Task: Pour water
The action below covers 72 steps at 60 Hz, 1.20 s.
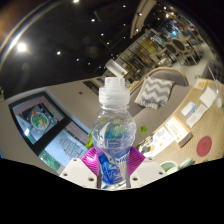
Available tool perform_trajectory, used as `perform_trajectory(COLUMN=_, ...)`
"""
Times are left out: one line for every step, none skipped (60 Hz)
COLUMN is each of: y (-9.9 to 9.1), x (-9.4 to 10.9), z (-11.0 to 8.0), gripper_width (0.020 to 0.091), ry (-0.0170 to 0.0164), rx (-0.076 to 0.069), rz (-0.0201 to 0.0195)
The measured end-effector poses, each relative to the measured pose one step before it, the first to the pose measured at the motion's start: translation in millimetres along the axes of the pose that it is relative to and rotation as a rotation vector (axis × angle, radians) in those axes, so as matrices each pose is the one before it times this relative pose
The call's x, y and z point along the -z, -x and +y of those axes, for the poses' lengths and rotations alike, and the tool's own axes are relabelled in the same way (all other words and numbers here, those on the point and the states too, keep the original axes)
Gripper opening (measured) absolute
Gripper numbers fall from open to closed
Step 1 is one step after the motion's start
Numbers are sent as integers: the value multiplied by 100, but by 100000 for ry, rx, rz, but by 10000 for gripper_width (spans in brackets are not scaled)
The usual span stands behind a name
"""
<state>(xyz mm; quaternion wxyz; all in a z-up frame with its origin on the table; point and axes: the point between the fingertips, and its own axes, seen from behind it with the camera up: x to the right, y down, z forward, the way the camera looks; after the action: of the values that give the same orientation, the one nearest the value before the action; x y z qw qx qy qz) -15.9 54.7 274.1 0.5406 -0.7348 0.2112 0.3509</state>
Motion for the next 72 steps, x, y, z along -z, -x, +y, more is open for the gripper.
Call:
perform_trajectory(y=-167, x=320, z=-901, gripper_width=322, ry=-1202, rx=5374, rz=1102)
perform_trajectory(y=-279, x=274, z=-828, gripper_width=323, ry=-1011, rx=5135, rz=1150)
perform_trajectory(y=-320, x=262, z=-789, gripper_width=323, ry=-967, rx=4880, rz=1094)
perform_trajectory(y=-407, x=237, z=-755, gripper_width=323, ry=-948, rx=4590, rz=1075)
perform_trajectory(y=-438, x=742, z=-786, gripper_width=329, ry=-933, rx=4339, rz=794)
perform_trajectory(y=-647, x=561, z=-629, gripper_width=327, ry=-1020, rx=3851, rz=865)
perform_trajectory(y=-903, x=-260, z=-475, gripper_width=327, ry=-325, rx=3774, rz=1589)
perform_trajectory(y=-703, x=122, z=-466, gripper_width=327, ry=-513, rx=3665, rz=1274)
perform_trajectory(y=-809, x=80, z=-308, gripper_width=327, ry=-407, rx=3665, rz=1370)
perform_trajectory(y=-889, x=96, z=-237, gripper_width=327, ry=-280, rx=3504, rz=1581)
perform_trajectory(y=-938, x=37, z=-153, gripper_width=326, ry=-283, rx=3306, rz=1799)
perform_trajectory(y=-960, x=-4, z=-91, gripper_width=326, ry=-212, rx=3184, rz=1842)
perform_trajectory(y=-901, x=424, z=223, gripper_width=325, ry=-145, rx=3085, rz=1423)
perform_trajectory(y=-1076, x=-337, z=-85, gripper_width=326, ry=-56, rx=2875, rz=1167)
perform_trajectory(y=-822, x=-96, z=160, gripper_width=326, ry=215, rx=3006, rz=1259)
perform_trajectory(y=-857, x=-173, z=255, gripper_width=326, ry=253, rx=3086, rz=1394)
perform_trajectory(y=-824, x=-211, z=372, gripper_width=325, ry=480, rx=2940, rz=1378)
perform_trajectory(y=-707, x=-226, z=470, gripper_width=325, ry=790, rx=2777, rz=1164)
perform_trajectory(y=-652, x=-166, z=579, gripper_width=324, ry=1035, rx=2535, rz=920)
perform_trajectory(y=-809, x=-142, z=2095, gripper_width=324, ry=469, rx=2395, rz=664)
perform_trajectory(y=-288, x=248, z=-607, gripper_width=324, ry=1324, rx=1584, rz=544)
perform_trajectory(y=-386, x=-167, z=466, gripper_width=324, ry=811, rx=1445, rz=347)
perform_trajectory(y=-388, x=-169, z=528, gripper_width=324, ry=802, rx=977, rz=266)
perform_trajectory(y=-410, x=-183, z=631, gripper_width=324, ry=933, rx=724, rz=279)
perform_trajectory(y=-415, x=-184, z=724, gripper_width=323, ry=1081, rx=465, rz=307)
perform_trajectory(y=-384, x=-661, z=1351, gripper_width=325, ry=778, rx=204, rz=241)
perform_trajectory(y=-296, x=-282, z=650, gripper_width=324, ry=1084, rx=-26, rz=65)
perform_trajectory(y=-264, x=-261, z=629, gripper_width=326, ry=935, rx=-125, rz=8)
perform_trajectory(y=-344, x=-244, z=614, gripper_width=325, ry=841, rx=-225, rz=102)
perform_trajectory(y=-334, x=-210, z=637, gripper_width=326, ry=855, rx=-285, rz=199)
perform_trajectory(y=-439, x=-40, z=982, gripper_width=325, ry=698, rx=38, rz=77)
perform_trajectory(y=-292, x=-167, z=628, gripper_width=325, ry=935, rx=-115, rz=-31)
perform_trajectory(y=-275, x=-175, z=610, gripper_width=326, ry=838, rx=-17, rz=-36)
perform_trajectory(y=-277, x=-159, z=583, gripper_width=326, ry=702, rx=-75, rz=34)
perform_trajectory(y=-267, x=-181, z=569, gripper_width=326, ry=593, rx=-133, rz=117)
perform_trajectory(y=-257, x=-172, z=567, gripper_width=327, ry=552, rx=-81, rz=124)
perform_trajectory(y=84, x=-747, z=635, gripper_width=327, ry=559, rx=32, rz=159)
perform_trajectory(y=-190, x=-153, z=543, gripper_width=326, ry=483, rx=14, rz=120)
perform_trajectory(y=-203, x=141, z=522, gripper_width=326, ry=392, rx=-49, rz=117)
perform_trajectory(y=-253, x=-114, z=487, gripper_width=326, ry=395, rx=-63, rz=185)
perform_trajectory(y=-269, x=-85, z=461, gripper_width=326, ry=388, rx=7, rz=207)
perform_trajectory(y=-203, x=-98, z=487, gripper_width=326, ry=501, rx=-63, rz=49)
perform_trajectory(y=-128, x=-101, z=491, gripper_width=326, ry=741, rx=-279, rz=-88)
perform_trajectory(y=-139, x=-144, z=511, gripper_width=327, ry=824, rx=-563, rz=-58)
perform_trajectory(y=-159, x=-126, z=478, gripper_width=327, ry=712, rx=-768, rz=39)
perform_trajectory(y=-168, x=-138, z=425, gripper_width=326, ry=537, rx=-899, rz=150)
perform_trajectory(y=74, x=-545, z=360, gripper_width=326, ry=499, rx=-775, rz=167)
perform_trajectory(y=-74, x=-152, z=359, gripper_width=330, ry=416, rx=-581, rz=60)
perform_trajectory(y=-18, x=212, z=181, gripper_width=337, ry=-1210, rx=-175, rz=-551)
perform_trajectory(y=-142, x=-111, z=-358, gripper_width=333, ry=-2080, rx=-55, rz=-181)
perform_trajectory(y=-122, x=98, z=165, gripper_width=333, ry=96, rx=532, rz=363)
perform_trajectory(y=30, x=65, z=75, gripper_width=333, ry=164, rx=645, rz=37)
perform_trajectory(y=76, x=106, z=-182, gripper_width=332, ry=-866, rx=647, rz=-259)
perform_trajectory(y=96, x=23, z=171, gripper_width=337, ry=403, rx=1062, rz=-79)
perform_trajectory(y=162, x=14, z=-69, gripper_width=356, ry=560, rx=965, rz=-119)
perform_trajectory(y=-75, x=-101, z=52, gripper_width=364, ry=-70, rx=798, rz=255)
perform_trajectory(y=16, x=2, z=39, gripper_width=383, ry=-79, rx=651, rz=461)
perform_trajectory(y=26, x=-11, z=-75, gripper_width=391, ry=-472, rx=-91, rz=230)
perform_trajectory(y=2, x=-24, z=-6, gripper_width=403, ry=-181, rx=-459, rz=154)
perform_trajectory(y=-62, x=-31, z=8, gripper_width=418, ry=-101, rx=-381, rz=269)
perform_trajectory(y=-59, x=-45, z=-15, gripper_width=436, ry=-154, rx=-304, rz=210)
perform_trajectory(y=-41, x=102, z=-123, gripper_width=452, ry=124, rx=16, rz=88)
perform_trajectory(y=-20, x=-83, z=29, gripper_width=466, ry=47, rx=-92, rz=-24)
perform_trajectory(y=-20, x=-47, z=39, gripper_width=476, ry=187, rx=-1, rz=-87)
perform_trajectory(y=-16, x=-66, z=84, gripper_width=489, ry=450, rx=24, rz=-107)
perform_trajectory(y=-10, x=-17, z=97, gripper_width=507, ry=750, rx=56, rz=50)
perform_trajectory(y=-25, x=10, z=181, gripper_width=526, ry=1211, rx=-23, rz=228)
perform_trajectory(y=-30, x=36, z=225, gripper_width=555, ry=1489, rx=-21, rz=213)
perform_trajectory(y=10, x=85, z=241, gripper_width=601, ry=1570, rx=-64, rz=97)
perform_trajectory(y=175, x=122, z=210, gripper_width=668, ry=1400, rx=-85, rz=-97)
perform_trajectory(y=11, x=153, z=116, gripper_width=741, ry=1291, rx=-129, rz=-240)
perform_trajectory(y=178, x=233, z=80, gripper_width=818, ry=885, rx=-129, rz=-37)
